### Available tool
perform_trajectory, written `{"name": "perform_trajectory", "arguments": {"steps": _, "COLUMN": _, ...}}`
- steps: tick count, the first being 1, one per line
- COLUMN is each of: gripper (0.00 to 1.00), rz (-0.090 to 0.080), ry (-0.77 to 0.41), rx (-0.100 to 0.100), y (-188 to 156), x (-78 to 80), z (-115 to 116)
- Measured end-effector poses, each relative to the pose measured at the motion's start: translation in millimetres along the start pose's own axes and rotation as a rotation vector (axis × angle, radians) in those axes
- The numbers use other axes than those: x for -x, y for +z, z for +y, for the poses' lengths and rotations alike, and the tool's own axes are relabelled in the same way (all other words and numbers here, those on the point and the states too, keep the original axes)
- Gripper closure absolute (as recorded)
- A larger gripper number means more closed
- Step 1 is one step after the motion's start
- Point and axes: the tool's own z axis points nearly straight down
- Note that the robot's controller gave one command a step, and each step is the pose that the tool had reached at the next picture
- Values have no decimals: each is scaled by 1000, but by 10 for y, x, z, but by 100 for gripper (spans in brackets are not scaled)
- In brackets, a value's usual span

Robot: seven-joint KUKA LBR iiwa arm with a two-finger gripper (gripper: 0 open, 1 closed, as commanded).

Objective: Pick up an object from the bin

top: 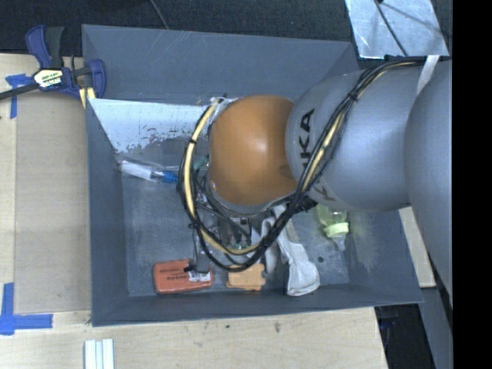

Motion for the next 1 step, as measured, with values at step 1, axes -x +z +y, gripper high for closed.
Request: {"name": "perform_trajectory", "arguments": {"steps": 1, "gripper": 0, "rz": -3, "ry": -15, "rx": 1, "y": 349, "x": 11, "z": -279}}
